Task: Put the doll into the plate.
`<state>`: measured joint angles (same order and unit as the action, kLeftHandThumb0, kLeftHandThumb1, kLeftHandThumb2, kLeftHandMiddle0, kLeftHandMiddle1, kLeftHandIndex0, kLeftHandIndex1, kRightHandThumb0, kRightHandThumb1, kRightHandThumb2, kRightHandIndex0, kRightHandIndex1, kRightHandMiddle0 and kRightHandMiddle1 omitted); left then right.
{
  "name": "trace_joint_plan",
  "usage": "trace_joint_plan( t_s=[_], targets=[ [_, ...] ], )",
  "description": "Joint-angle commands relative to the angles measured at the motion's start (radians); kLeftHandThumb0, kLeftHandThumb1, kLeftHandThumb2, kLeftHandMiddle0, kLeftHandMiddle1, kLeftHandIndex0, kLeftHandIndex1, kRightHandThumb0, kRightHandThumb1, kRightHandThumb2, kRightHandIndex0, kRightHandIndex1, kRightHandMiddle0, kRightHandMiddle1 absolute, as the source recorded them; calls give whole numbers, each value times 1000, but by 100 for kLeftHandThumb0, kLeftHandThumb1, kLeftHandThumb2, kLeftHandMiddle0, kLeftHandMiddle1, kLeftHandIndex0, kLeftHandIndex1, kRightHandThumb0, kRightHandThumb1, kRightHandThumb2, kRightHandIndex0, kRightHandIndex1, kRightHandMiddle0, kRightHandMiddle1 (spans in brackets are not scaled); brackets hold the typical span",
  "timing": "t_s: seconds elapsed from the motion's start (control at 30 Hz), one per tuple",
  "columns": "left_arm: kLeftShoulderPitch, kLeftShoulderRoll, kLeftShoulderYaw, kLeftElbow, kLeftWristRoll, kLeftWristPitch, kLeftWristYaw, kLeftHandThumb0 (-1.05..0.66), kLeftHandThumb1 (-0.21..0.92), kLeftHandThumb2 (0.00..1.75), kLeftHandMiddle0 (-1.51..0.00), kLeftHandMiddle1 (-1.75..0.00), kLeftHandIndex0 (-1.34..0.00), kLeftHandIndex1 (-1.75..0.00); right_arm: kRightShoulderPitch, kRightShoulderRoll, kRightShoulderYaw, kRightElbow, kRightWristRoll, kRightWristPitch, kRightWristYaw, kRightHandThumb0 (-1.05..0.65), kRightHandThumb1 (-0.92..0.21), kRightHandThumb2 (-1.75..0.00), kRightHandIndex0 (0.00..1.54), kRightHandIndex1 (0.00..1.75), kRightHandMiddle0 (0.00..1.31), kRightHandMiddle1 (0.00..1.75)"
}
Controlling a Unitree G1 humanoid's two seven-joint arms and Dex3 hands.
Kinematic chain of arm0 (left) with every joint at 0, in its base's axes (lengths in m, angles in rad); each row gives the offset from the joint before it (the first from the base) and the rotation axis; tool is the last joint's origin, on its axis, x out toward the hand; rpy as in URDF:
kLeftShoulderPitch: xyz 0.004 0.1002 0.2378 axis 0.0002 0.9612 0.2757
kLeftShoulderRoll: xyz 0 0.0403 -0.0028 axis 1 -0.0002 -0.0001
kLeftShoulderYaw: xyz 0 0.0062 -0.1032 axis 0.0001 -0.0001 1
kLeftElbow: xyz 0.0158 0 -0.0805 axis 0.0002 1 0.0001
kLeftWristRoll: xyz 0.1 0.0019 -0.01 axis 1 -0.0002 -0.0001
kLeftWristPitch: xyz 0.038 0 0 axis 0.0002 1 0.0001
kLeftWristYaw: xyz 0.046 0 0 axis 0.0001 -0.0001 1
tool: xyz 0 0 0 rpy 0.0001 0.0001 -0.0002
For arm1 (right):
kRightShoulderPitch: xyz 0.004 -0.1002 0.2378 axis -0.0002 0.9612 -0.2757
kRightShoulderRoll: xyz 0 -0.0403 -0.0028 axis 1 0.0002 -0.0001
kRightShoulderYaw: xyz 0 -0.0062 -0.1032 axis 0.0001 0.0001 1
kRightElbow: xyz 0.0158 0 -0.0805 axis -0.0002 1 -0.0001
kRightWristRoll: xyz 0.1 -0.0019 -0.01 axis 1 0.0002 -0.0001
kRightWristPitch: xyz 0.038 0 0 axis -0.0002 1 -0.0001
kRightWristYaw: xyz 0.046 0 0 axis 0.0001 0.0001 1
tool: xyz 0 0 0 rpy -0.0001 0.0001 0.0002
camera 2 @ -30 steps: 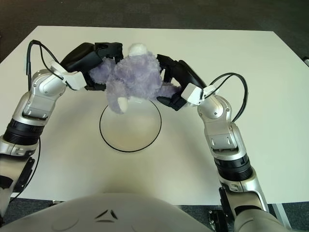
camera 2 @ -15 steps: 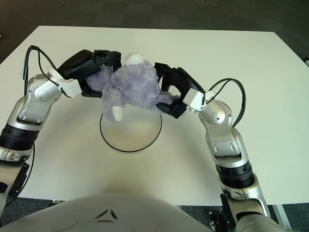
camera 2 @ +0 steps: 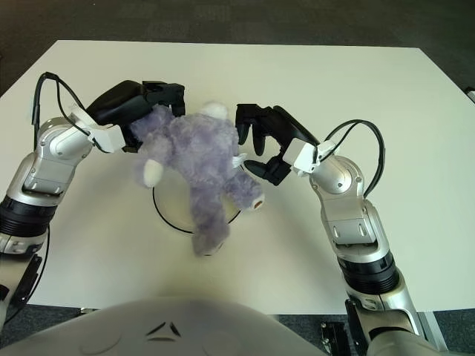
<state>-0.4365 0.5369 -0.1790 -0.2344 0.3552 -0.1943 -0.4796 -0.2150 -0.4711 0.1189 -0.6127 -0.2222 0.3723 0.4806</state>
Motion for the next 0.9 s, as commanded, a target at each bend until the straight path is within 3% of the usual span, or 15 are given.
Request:
trace_joint_plan(
  t_s=[0.0, 0.3, 0.47, 0.7, 0.73, 0.87],
  targets=[
    [6, 11, 5, -29, 9, 39, -22, 0, 10, 145, -73, -175, -78, -138, 3, -27, 13, -31, -40, 37, 6, -1, 8, -173, 90, 174, 72, 167],
    [9, 9, 5, -60, 4, 110, -60, -1, 23, 138, -60, -175, -57, -164, -4, -38, 36, -70, -107, 119, 5, -1, -3, -160, 82, 175, 66, 162],
    [14, 0, 7, -84, -6, 159, -77, -1, 38, 119, -45, -175, -53, -160, -9, -40, 44, -75, -135, 129, -1, -1, -12, -151, 74, 175, 58, 165],
    [22, -8, 13, -97, -16, 187, -74, -1, 52, 100, -37, -175, -48, -152, -11, -34, 35, -77, -141, 126, -2, -1, -23, -141, 65, 175, 47, 171],
    [24, -10, 14, -96, -19, 189, -72, -20, 57, 86, -25, -175, -52, -150, -11, -31, 32, -76, -138, 122, -4, -1, -27, -136, 63, 173, 43, 173],
    [27, -13, 17, -91, -32, 187, -68, -34, 64, 72, -12, -175, -54, -149, -10, -26, 21, -70, -126, 111, -8, -1, -33, -128, 62, 167, 39, 174]
  ],
)
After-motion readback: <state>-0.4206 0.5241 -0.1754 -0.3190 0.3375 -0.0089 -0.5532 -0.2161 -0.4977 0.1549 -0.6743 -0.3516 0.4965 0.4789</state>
